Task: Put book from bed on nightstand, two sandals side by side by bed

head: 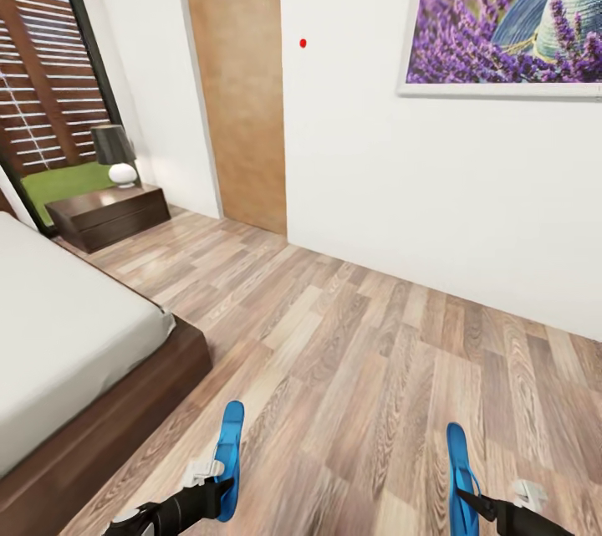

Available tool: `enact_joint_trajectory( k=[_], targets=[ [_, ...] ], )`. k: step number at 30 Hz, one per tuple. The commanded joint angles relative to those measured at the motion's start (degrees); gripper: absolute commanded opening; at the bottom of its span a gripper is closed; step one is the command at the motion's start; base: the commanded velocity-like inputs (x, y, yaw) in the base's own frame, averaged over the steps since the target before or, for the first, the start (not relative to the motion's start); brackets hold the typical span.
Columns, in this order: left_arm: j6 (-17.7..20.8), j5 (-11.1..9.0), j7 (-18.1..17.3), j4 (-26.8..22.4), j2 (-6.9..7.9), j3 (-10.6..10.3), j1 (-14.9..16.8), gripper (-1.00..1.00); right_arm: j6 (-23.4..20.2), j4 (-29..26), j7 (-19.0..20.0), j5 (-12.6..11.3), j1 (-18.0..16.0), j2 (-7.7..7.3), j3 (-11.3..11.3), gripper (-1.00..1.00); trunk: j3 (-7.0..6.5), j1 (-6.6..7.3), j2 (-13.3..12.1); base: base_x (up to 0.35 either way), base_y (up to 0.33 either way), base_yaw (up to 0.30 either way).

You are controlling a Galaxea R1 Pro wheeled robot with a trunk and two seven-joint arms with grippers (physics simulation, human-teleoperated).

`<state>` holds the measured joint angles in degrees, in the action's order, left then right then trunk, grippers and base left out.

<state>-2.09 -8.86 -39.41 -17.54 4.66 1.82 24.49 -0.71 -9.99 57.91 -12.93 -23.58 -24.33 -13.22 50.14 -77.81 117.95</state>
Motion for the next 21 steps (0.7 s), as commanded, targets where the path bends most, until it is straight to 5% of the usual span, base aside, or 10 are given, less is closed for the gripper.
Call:
enact_joint_trajectory(
  k=[1,21],
  targets=[
    [-0.2,0.07,-0.26,0.05,0.0,0.2,0.04,-1.0,-0.08,0.05,0.18,-0.34,-0.05,-0.02,0.04,-1.0,0.05,-0.02,0.02,0.318,0.0,-0.079],
    [-0.2,0.07,-0.27,0.05,0.0,0.2,0.04,-1.0,-0.08,0.07,0.18,-0.34,-0.05,-0.02,0.04,-1.0,0.05,-0.02,0.02,0.318,0.0,-0.007]
  ],
)
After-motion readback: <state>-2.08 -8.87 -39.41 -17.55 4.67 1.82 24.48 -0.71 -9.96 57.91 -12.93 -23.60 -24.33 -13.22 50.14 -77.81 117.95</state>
